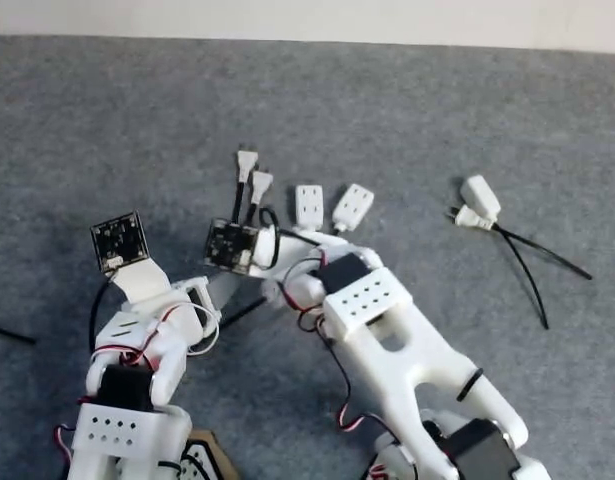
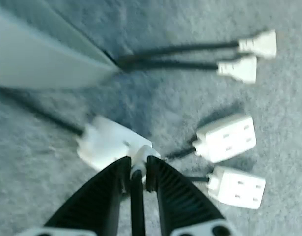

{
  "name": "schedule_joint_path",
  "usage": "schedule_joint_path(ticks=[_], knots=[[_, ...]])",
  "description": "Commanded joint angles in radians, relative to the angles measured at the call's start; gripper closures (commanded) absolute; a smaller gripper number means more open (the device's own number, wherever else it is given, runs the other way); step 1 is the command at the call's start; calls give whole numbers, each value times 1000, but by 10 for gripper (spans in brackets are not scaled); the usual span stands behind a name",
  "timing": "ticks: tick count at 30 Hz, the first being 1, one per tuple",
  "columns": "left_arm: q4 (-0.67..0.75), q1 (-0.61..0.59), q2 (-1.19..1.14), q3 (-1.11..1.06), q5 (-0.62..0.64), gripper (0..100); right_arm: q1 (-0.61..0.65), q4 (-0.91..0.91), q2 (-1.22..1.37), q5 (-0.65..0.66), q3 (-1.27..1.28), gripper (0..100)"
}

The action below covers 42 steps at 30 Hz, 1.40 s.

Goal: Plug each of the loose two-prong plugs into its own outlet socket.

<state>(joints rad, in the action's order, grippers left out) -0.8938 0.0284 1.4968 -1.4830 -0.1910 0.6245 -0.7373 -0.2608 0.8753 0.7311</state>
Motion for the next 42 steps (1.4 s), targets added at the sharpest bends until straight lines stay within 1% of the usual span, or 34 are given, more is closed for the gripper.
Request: schedule_joint_path(ticks=[1, 5, 10, 18, 21, 25, 32, 42], knots=[[11, -8, 5, 19, 9, 646, -16, -1, 8, -29, 12, 993], [11, -8, 5, 19, 9, 646, 5, -13, 10, -43, -7, 993], [11, 5, 5, 19, 9, 646, 39, -97, 1, -94, -93, 993], [12, 2, 5, 19, 9, 646, 42, -337, -1, -100, -400, 993], [14, 1, 5, 19, 9, 646, 44, -381, -1, -103, -473, 993], [15, 1, 5, 19, 9, 646, 44, -380, 12, -146, -481, 993], [14, 1, 5, 19, 9, 646, 81, -332, 1, -147, -360, 992], [12, 1, 5, 19, 9, 646, 110, -314, 12, -176, -341, 992]])
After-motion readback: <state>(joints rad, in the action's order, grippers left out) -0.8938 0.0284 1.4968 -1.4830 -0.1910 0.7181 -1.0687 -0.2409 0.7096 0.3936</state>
